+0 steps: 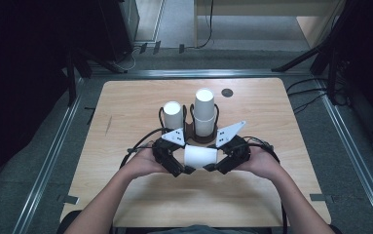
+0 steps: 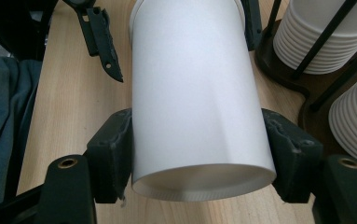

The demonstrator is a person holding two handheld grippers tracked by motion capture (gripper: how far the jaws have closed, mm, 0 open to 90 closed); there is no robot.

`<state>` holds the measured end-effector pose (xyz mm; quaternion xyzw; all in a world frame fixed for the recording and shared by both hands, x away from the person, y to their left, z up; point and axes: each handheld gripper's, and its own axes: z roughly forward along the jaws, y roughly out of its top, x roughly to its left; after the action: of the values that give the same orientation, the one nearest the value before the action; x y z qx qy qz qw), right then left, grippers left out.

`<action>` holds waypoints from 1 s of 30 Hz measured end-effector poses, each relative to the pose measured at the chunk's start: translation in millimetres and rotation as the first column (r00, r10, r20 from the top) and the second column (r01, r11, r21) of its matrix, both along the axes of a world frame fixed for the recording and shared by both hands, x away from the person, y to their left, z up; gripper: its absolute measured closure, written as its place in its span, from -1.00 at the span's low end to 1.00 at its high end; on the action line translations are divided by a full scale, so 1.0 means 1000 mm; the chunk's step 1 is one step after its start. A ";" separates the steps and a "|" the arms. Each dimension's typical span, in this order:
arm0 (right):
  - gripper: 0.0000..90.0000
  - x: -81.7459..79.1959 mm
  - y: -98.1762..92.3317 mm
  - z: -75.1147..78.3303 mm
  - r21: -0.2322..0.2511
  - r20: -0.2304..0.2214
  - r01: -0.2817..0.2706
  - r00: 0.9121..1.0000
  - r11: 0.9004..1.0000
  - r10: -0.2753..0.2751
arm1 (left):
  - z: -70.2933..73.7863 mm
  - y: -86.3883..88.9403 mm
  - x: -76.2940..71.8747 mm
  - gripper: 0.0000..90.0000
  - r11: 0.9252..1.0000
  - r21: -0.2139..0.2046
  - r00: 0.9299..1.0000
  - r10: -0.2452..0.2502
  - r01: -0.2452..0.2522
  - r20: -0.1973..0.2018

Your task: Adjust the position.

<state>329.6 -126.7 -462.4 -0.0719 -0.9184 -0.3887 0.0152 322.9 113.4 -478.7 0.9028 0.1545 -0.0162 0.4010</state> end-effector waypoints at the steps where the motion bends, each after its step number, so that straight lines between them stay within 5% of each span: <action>1: -0.27 0.000 0.000 0.000 0.004 0.003 0.000 1.000 1.000 0.000 | -0.001 0.000 0.000 -0.86 1.000 -0.011 1.000 -0.001 0.000 -0.004; 8: -0.27 -0.001 0.000 0.003 0.042 -0.015 -0.020 1.000 0.999 0.021 | 0.000 0.000 0.001 -0.82 0.995 -0.099 0.999 -0.027 0.023 -0.031; 11: -0.27 -0.001 0.000 0.006 0.076 -0.021 -0.031 0.999 0.997 0.032 | 0.001 0.001 0.001 -0.64 0.991 -0.125 0.998 -0.050 0.045 -0.038; 14: -0.26 -0.002 0.000 0.006 0.080 -0.029 -0.035 0.999 0.996 0.037 | 0.002 0.002 0.000 -0.52 0.991 -0.115 0.998 -0.066 0.063 -0.025; 19: -0.26 -0.002 0.000 0.004 0.071 -0.037 -0.033 0.999 0.997 0.036 | 0.003 0.001 0.005 -0.45 0.993 -0.085 0.993 -0.091 0.085 -0.080; 24: -0.38 0.000 -0.001 0.003 0.067 -0.047 -0.006 0.999 0.998 0.009 | 0.007 0.005 0.006 -0.43 0.995 -0.066 0.994 -0.074 0.069 -0.076; 30: -0.40 0.001 -0.002 -0.001 0.034 -0.040 0.011 0.999 0.999 -0.009 | 0.014 0.010 0.007 -0.43 0.999 0.004 0.997 -0.049 0.050 -0.067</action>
<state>330.7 -128.6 -463.5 -0.0840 -0.9108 -0.4030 0.0327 330.0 123.2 -465.2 0.9066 0.1453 -0.0557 0.3923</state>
